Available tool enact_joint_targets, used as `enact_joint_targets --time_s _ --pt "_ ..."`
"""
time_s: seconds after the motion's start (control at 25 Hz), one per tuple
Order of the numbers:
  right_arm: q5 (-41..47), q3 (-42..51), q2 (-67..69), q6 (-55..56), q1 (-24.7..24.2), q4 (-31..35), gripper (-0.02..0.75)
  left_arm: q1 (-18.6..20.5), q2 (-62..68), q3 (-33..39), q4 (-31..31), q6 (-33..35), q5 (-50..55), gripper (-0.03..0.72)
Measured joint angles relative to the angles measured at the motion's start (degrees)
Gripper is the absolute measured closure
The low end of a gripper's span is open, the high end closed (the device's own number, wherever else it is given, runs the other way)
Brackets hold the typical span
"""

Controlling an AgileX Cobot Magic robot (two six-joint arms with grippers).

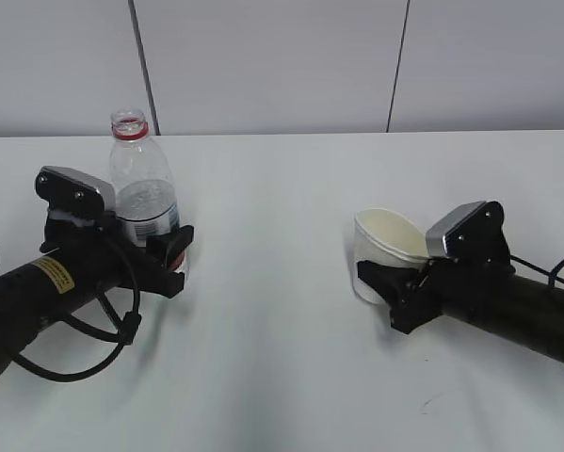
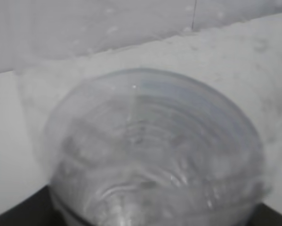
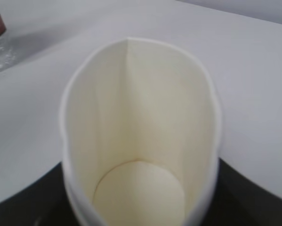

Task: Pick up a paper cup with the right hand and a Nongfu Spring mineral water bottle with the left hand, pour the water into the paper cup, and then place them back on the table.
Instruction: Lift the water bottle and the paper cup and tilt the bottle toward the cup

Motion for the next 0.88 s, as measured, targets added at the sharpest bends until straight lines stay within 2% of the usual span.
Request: enact_joint_targets --time_s 0.44,0.88 --pt "6.54 -9.06 0.00 14.51 0.00 -19.12 0.293 -0.06 0.00 0.00 0.10 0.98 -0.04 0.273" --pt "9.82 -14.95 0.00 23.82 0.00 -29.54 0.293 -0.06 -1.14 0.00 2.61 4.59 1.40 0.273"
